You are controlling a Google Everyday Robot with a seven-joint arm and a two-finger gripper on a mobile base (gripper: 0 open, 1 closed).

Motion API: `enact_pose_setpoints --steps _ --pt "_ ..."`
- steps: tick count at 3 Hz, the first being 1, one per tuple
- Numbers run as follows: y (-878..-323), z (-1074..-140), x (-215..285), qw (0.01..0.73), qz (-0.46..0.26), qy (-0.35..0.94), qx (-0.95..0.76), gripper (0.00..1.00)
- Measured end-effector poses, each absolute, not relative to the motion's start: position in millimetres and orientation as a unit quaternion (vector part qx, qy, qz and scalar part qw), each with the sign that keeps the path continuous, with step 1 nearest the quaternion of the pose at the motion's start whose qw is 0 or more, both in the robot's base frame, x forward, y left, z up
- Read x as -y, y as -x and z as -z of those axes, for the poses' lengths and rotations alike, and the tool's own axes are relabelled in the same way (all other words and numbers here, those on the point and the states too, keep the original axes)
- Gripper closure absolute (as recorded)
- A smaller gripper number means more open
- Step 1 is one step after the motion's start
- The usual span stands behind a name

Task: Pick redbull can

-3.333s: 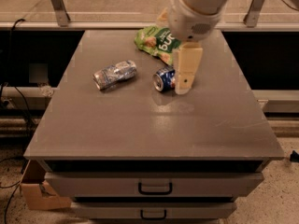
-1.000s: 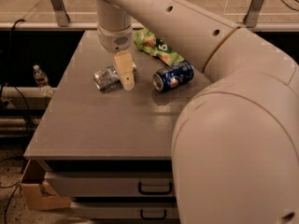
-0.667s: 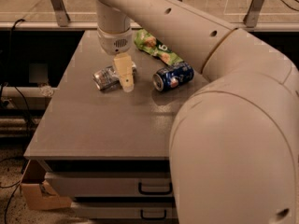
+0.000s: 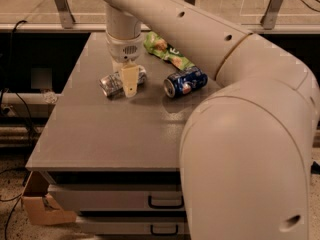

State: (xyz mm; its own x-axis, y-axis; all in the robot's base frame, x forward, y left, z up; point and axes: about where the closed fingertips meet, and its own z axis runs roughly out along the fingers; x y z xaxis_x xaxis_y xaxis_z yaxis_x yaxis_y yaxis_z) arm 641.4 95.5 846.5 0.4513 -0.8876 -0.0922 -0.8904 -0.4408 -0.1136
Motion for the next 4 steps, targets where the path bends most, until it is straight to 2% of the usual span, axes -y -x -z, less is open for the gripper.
enact_pose_setpoints --steps 2,3,4 --pt "-644.9 -855.2 -90.2 0.083 -0.015 0.843 -0.531 0.85" --pt "-648.3 -885.8 -76.2 0.113 -0.002 0.836 -0.537 1.00" --pt "-647.9 -911.1 -62.5 0.142 -0.006 0.829 -0.541 1.00"
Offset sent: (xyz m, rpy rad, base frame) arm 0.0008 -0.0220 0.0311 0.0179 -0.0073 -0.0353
